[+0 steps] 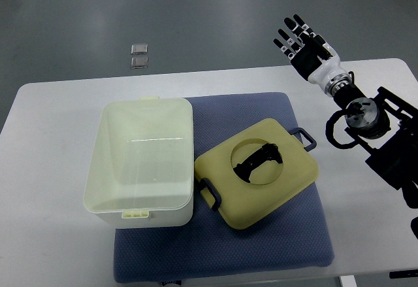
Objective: Open white storage box with right hand
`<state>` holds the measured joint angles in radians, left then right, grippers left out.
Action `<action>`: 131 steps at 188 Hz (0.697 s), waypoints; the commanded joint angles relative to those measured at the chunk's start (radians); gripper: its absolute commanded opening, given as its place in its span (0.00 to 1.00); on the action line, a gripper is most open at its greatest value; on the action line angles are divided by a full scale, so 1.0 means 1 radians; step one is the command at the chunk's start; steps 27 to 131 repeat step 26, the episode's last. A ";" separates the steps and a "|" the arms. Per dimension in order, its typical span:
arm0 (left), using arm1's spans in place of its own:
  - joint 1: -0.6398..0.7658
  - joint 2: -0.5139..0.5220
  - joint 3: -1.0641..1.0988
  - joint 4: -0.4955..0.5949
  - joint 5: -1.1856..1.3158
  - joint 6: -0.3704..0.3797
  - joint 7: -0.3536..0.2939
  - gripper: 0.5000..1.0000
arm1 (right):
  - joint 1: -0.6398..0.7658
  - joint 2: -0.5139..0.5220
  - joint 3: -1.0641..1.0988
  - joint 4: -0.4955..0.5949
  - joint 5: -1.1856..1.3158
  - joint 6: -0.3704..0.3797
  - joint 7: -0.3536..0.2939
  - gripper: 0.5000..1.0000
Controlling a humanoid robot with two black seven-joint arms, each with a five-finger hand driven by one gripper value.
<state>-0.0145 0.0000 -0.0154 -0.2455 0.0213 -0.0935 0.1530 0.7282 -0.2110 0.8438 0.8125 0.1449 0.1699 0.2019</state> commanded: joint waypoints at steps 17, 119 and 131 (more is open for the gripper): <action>0.001 0.000 0.000 0.000 0.000 0.000 0.000 1.00 | -0.019 0.012 -0.002 -0.001 -0.001 0.002 0.004 0.91; 0.001 0.000 0.000 -0.001 0.000 0.000 0.000 1.00 | -0.024 0.012 -0.002 -0.003 -0.002 0.000 0.004 0.91; 0.001 0.000 0.000 -0.001 0.000 0.000 0.000 1.00 | -0.024 0.012 -0.002 -0.003 -0.002 0.000 0.004 0.91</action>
